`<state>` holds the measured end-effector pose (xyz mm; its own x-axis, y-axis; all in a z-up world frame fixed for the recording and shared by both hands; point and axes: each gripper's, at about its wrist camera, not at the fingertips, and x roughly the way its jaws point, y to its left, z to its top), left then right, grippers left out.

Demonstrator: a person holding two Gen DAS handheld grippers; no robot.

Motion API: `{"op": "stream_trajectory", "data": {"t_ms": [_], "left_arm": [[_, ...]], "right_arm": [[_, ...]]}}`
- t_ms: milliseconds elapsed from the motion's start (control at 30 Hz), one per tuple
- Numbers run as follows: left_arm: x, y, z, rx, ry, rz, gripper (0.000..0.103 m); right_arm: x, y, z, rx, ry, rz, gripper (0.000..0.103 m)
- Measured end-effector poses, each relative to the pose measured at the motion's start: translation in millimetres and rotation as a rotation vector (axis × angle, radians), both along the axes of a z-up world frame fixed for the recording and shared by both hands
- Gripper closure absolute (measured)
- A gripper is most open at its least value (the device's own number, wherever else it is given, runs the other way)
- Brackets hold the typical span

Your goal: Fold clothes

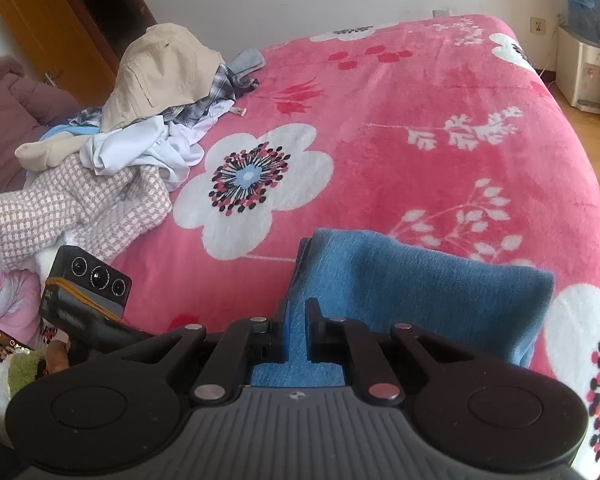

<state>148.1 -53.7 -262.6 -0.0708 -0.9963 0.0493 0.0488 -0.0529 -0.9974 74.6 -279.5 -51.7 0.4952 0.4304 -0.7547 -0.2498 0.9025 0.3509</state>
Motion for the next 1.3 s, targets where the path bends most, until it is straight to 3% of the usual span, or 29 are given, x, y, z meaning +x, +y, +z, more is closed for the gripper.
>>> {"op": "stream_trajectory", "data": {"t_ms": [167, 400, 633, 800, 933, 1100, 1300], "left_arm": [[5, -3, -3, 0.135, -0.041, 0.035, 0.059], [-6, -21, 6, 0.202, -0.120, -0.023, 0.059], [6, -16, 6, 0.190, -0.050, -0.013, 0.059], [17, 3, 2, 0.071, 0.060, 0.038, 0.060], [23, 18, -1, 0.003, 0.102, 0.095, 0.068], [24, 20, 5, 0.083, 0.057, 0.090, 0.069], [21, 16, 14, 0.189, -0.039, 0.020, 0.069]], "right_arm": [[5, -3, -2, 0.009, 0.009, -0.030, 0.095], [6, -1, -3, 0.014, 0.012, -0.023, 0.095], [2, 0, -6, 0.018, 0.022, -0.020, 0.095], [2, -5, -8, 0.024, 0.025, -0.038, 0.095], [3, -7, -9, 0.027, 0.026, -0.047, 0.095], [6, -7, -12, 0.031, 0.029, -0.052, 0.095], [7, -6, -15, 0.031, 0.033, -0.049, 0.095]]}}
